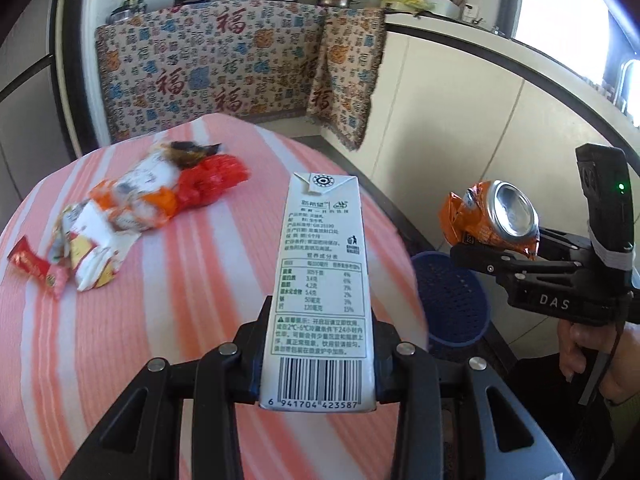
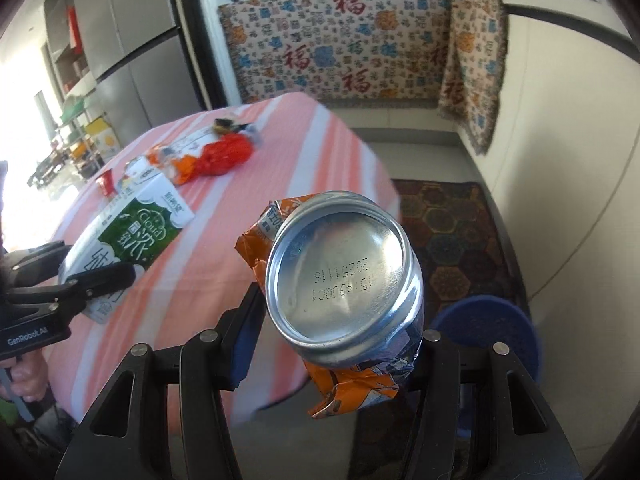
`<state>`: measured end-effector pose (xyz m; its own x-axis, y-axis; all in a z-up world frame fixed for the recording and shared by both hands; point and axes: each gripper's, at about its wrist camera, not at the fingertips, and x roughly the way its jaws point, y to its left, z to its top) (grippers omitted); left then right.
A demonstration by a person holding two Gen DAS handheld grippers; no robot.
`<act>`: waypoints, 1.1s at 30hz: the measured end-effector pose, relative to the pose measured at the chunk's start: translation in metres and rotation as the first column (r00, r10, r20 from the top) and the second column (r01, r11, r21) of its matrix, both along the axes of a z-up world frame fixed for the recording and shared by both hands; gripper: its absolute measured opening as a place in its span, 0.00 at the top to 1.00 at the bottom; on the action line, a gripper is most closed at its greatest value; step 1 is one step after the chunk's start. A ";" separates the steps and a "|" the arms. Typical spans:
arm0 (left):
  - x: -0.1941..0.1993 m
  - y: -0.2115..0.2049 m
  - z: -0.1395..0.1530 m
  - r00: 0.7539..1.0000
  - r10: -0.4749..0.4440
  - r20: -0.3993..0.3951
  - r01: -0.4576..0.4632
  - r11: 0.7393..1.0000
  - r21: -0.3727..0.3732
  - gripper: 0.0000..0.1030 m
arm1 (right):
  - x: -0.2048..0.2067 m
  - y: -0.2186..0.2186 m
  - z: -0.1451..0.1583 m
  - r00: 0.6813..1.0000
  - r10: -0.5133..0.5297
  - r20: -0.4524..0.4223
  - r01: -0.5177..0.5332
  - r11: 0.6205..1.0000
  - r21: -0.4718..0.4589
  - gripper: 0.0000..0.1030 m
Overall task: Collect trash
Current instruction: 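Carry carton and can to the blue wastebasket and open both grippers over it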
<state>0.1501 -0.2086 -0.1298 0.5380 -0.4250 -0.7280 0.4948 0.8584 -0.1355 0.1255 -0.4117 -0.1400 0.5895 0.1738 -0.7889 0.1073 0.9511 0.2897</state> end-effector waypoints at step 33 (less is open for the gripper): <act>0.049 -0.278 -0.099 0.916 -0.328 -0.230 0.317 0.945 -0.083 0.63 | -0.049 -0.224 -0.101 0.883 -0.395 -0.256 0.412 0.911 0.017 0.45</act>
<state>0.1994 -0.4867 -0.2286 0.1800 -0.5801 -0.7944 0.6925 0.6483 -0.3165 0.0765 -0.6359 -0.2409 0.4135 0.0203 -0.9103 0.5524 0.7891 0.2686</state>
